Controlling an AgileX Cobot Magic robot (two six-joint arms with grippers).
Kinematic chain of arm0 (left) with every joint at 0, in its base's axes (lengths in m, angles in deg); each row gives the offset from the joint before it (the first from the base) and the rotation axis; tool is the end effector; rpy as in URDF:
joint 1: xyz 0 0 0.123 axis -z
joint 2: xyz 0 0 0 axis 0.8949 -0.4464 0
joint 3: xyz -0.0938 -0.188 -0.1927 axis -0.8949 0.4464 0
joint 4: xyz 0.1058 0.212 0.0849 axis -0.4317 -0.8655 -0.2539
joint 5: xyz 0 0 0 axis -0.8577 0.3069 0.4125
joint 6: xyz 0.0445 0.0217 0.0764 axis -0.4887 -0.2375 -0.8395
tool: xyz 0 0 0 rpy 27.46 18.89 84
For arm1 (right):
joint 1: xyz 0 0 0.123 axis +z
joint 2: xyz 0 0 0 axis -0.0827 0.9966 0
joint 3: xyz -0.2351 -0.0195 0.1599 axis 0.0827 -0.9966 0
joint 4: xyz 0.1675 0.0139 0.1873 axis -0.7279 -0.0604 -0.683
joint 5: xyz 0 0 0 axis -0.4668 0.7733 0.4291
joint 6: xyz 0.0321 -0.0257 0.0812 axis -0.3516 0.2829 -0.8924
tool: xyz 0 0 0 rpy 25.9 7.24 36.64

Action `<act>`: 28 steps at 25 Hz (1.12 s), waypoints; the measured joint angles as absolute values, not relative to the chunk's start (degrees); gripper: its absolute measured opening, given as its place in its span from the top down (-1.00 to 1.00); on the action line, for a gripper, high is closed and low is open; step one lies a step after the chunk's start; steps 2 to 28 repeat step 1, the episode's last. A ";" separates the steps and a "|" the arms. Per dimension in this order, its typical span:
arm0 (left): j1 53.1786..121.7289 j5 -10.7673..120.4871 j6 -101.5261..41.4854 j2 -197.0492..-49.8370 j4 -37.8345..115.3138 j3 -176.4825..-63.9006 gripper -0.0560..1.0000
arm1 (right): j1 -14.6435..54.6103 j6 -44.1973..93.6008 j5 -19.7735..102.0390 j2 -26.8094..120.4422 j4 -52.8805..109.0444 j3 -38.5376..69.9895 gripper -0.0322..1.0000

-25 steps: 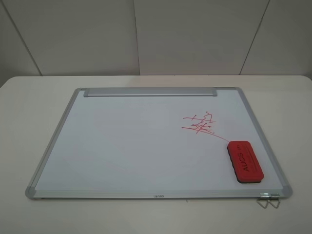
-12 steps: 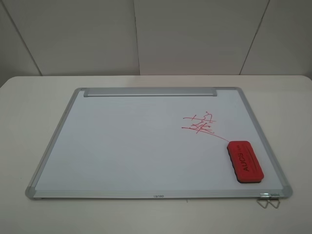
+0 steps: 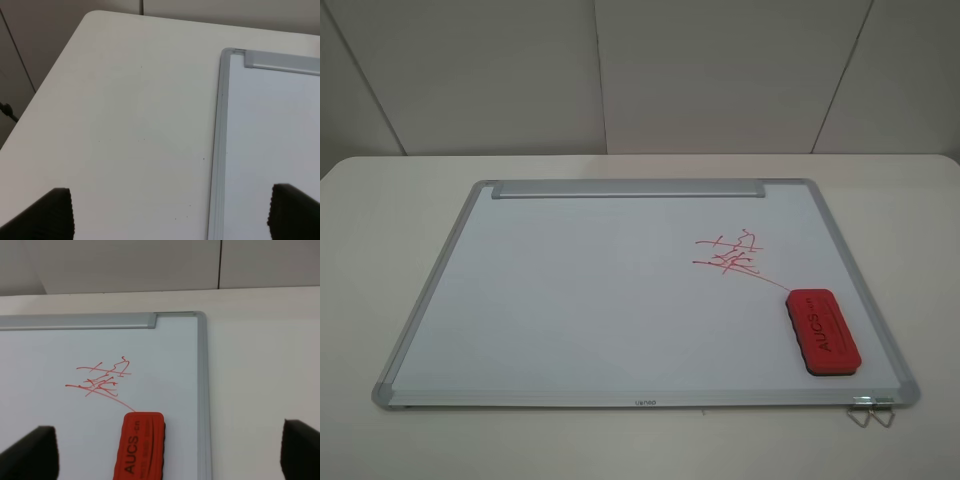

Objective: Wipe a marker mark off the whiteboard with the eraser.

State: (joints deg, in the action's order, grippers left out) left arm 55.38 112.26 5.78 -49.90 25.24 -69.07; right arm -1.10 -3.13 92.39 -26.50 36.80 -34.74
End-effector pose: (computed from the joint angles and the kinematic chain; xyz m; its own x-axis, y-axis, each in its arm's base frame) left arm -0.0060 -0.0009 0.2756 -0.4512 -0.0949 -0.8873 -0.1549 0.9876 -0.0269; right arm -0.0072 -0.0016 0.2827 -0.4338 0.0522 -0.8995 -0.0179 0.9976 0.0665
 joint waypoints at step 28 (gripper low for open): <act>55.38 112.26 5.78 -49.90 25.24 -69.07 -0.57 | -1.10 -3.08 92.39 -26.50 36.80 -34.74 -0.60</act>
